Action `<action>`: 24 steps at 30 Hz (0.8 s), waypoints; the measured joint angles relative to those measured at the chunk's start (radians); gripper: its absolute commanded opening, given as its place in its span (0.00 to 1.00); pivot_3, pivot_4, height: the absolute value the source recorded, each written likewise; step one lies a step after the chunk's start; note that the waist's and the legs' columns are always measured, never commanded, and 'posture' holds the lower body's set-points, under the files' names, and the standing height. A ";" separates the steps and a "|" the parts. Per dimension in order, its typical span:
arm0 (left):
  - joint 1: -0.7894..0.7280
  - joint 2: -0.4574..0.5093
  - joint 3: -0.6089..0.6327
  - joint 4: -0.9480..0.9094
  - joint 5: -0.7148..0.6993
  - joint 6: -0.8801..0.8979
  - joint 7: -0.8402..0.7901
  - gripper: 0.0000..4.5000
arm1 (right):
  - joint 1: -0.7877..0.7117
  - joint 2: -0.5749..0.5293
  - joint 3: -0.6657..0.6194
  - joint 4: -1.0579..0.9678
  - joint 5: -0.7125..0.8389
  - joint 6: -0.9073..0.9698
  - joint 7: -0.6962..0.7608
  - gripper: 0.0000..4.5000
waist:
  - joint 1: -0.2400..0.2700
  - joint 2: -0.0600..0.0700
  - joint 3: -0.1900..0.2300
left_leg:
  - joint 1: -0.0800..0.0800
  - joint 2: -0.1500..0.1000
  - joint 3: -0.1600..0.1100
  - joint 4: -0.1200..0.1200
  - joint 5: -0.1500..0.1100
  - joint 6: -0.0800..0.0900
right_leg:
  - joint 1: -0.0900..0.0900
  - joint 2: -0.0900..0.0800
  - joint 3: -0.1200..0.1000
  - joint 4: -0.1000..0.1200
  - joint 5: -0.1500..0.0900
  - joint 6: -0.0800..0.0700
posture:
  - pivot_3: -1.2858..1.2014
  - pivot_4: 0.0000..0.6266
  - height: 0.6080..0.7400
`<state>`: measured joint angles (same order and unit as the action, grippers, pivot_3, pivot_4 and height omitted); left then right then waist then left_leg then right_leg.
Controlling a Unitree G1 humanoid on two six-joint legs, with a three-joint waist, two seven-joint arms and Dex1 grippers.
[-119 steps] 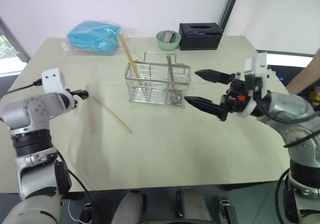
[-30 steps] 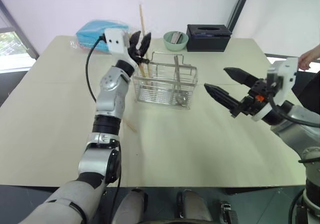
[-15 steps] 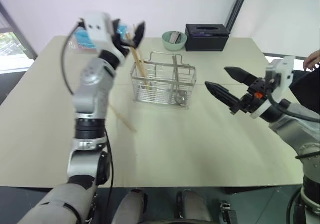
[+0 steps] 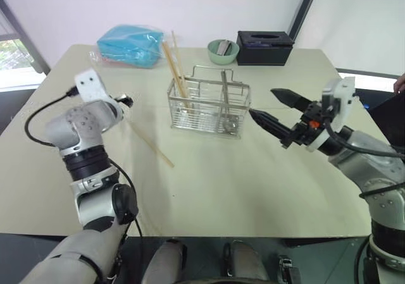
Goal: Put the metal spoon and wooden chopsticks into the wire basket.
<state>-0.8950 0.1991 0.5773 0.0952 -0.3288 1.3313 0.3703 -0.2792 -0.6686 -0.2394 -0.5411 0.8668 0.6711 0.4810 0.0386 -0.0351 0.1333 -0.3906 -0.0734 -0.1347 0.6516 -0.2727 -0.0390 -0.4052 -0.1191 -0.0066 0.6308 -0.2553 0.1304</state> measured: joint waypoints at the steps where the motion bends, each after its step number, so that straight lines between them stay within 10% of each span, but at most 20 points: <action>1: -0.008 -0.009 0.006 0.020 0.004 0.014 0.003 0.99 | 0.000 0.003 0.002 0.000 -0.001 0.000 0.001 1.00 | 0.001 0.000 0.000 | 0.000 0.000 0.000 0.000 0.000 0.000 | 0.000 0.000 0.000 0.000 0.000 0.000 | 0.52 0.24 0.35; 14: -0.082 -0.053 0.029 0.309 0.043 -0.021 0.010 0.99 | 0.051 0.023 0.011 -0.057 -0.002 0.000 -0.039 1.00 | 0.001 0.002 -0.001 | 0.001 0.000 0.001 -0.001 0.000 -0.001 | 0.001 -0.001 0.000 0.000 0.000 0.000 | 0.52 0.24 0.35; 17: -0.095 -0.050 0.033 0.355 0.052 -0.053 0.016 0.80 | 0.066 0.023 0.001 -0.067 0.000 0.000 -0.050 1.00 | 0.002 0.003 -0.002 | 0.002 0.001 0.001 -0.001 0.000 -0.001 | 0.002 -0.001 0.000 0.000 0.000 0.000 | 0.52 0.24 0.35; 24: -0.122 -0.032 0.047 0.449 0.059 -0.118 0.032 0.01 | 0.080 0.023 -0.009 -0.068 0.000 0.000 -0.071 1.00 | 0.003 0.003 -0.002 | 0.001 0.001 0.000 0.000 0.000 -0.001 | 0.001 -0.002 0.000 0.000 0.000 0.000 | 0.52 0.24 0.35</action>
<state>-1.0173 0.1669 0.6238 0.5446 -0.2701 1.2134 0.4021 -0.1992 -0.6454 -0.2482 -0.6087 0.8672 0.6706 0.4096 0.0419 -0.0320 0.1311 -0.3896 -0.0729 -0.1343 0.6513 -0.2724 -0.0400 -0.4038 -0.1208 -0.0066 0.6307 -0.2553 0.1306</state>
